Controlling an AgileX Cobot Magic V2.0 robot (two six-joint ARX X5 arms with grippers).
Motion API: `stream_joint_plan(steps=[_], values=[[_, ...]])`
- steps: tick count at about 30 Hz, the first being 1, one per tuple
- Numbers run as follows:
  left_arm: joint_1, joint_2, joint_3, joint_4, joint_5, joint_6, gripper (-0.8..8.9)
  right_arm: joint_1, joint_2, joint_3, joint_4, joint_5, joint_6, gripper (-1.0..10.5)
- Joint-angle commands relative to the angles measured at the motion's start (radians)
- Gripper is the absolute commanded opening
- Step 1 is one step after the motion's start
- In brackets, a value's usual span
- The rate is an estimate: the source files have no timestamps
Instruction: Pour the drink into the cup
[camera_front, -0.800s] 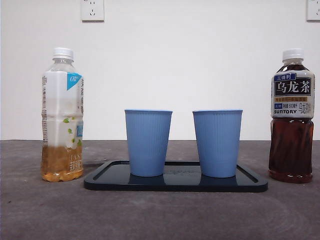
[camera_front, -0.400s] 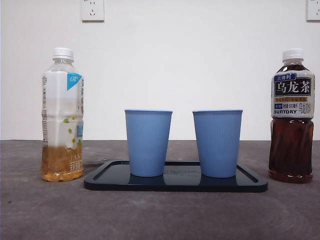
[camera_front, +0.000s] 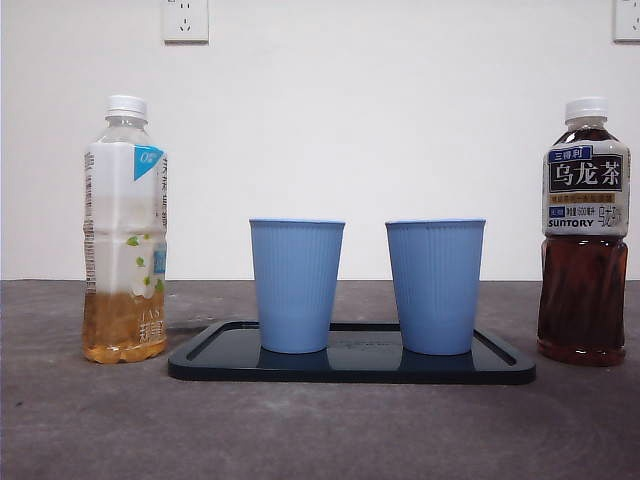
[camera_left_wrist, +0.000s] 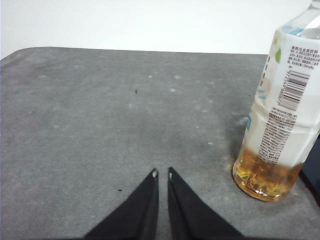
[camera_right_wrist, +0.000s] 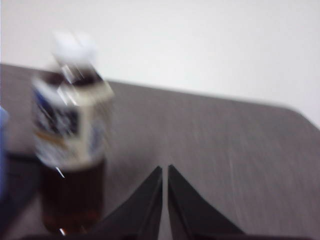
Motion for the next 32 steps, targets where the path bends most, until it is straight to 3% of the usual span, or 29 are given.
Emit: stream_joint_plan(steps=[1, 6, 32], values=[[0.000, -0.002, -0.021, -0.005, -0.001, 0.015, 0.28, 0.002, -0.037, -0.032, -0.033, 0.059, 0.067, 0.1], [0.000, -0.002, -0.021, -0.005, -0.001, 0.015, 0.28, 0.002, -0.056, -0.032, -0.147, 0.111, 0.079, 0.1], [0.000, -0.002, -0.021, -0.005, 0.000, 0.015, 0.28, 0.005, -0.056, -0.032, -0.125, 0.105, 0.085, 0.1]])
